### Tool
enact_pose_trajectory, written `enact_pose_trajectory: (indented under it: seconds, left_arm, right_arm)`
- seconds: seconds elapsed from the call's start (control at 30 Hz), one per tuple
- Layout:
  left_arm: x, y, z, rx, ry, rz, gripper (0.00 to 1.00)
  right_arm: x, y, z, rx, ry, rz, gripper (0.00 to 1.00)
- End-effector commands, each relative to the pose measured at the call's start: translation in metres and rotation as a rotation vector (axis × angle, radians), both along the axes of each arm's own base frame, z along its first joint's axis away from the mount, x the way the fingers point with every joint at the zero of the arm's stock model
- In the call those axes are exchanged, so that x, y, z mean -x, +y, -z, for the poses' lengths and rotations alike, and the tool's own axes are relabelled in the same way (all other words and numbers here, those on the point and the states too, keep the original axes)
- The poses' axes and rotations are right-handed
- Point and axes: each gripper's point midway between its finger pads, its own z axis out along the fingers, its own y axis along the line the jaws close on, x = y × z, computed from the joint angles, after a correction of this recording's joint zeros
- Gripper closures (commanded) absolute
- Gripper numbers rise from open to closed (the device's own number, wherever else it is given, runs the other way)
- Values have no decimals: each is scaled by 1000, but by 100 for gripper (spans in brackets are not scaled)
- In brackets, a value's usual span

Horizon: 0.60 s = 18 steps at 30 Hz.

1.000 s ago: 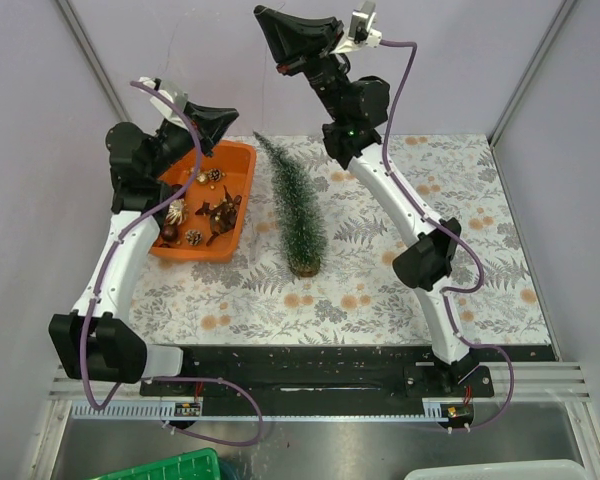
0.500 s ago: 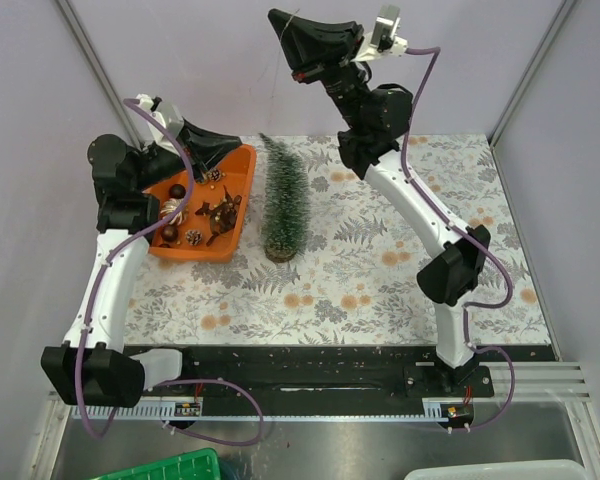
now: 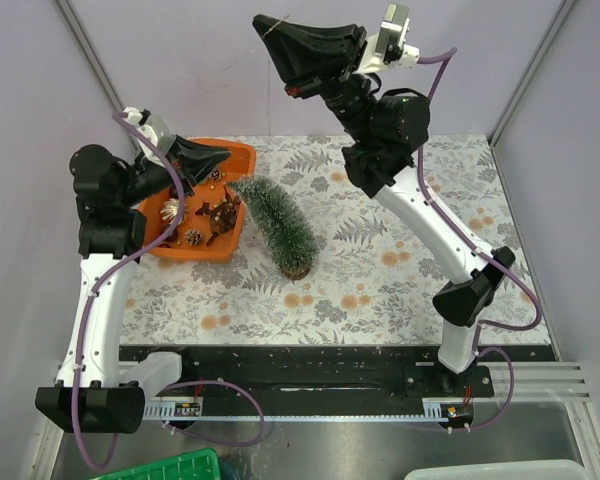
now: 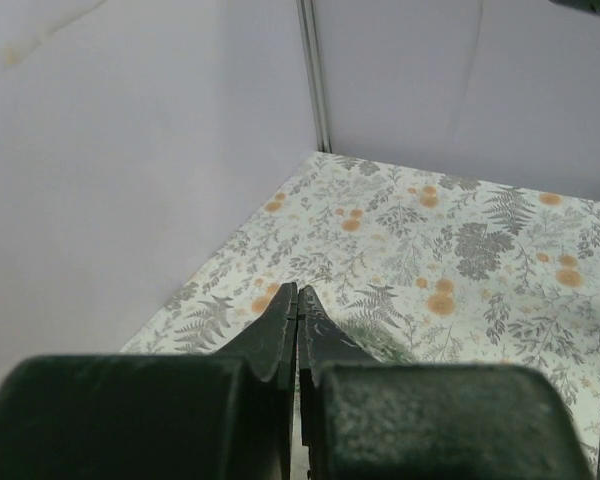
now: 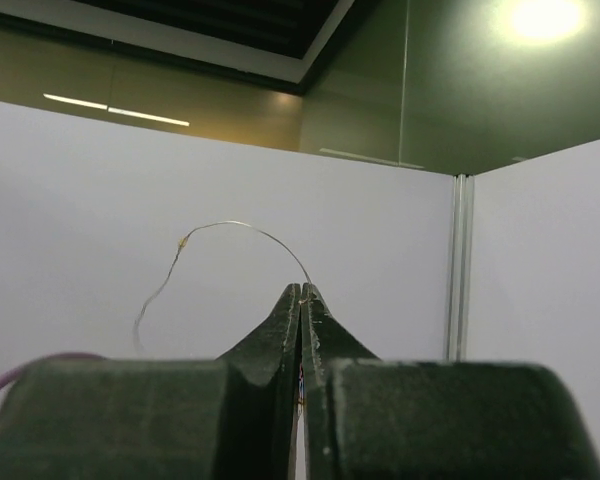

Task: Decorate the small christmas tree

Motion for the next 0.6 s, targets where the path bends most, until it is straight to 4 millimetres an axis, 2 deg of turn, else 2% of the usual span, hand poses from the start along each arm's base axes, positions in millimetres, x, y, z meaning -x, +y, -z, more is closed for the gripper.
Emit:
enact_pose_trajectory:
  seconds: [0.0, 0.1, 0.17, 0.23, 0.33, 0.37, 0.5, 0.57]
  left_arm:
    - [22, 2, -51, 38, -120, -9, 100]
    - [20, 6, -44, 42, -96, -50, 100]
    - [8, 18, -45, 64, -89, -155, 100]
    - [-10, 28, -29, 75, -37, -237, 100]
    - [-31, 33, 4, 73, 54, -286, 100]
    - [-36, 33, 13, 73, 83, -283, 100]
    - [-62, 23, 25, 83, 135, -279, 100]
    - [-71, 20, 31, 80, 146, -292, 100]
  right_arm:
    - [40, -36, -32, -74, -81, 73, 100]
    - [49, -43, -40, -79, -96, 71, 100]
    - [58, -51, -44, -104, -113, 50, 100]
    - [56, -52, -45, -116, -105, 54, 100]
    - [32, -36, -40, -85, -67, 103, 100]
    - [16, -26, -34, -58, -47, 141, 100]
    - [-39, -8, -12, 1, 3, 313, 100]
    - [-57, -3, -1, 23, 19, 356, 100]
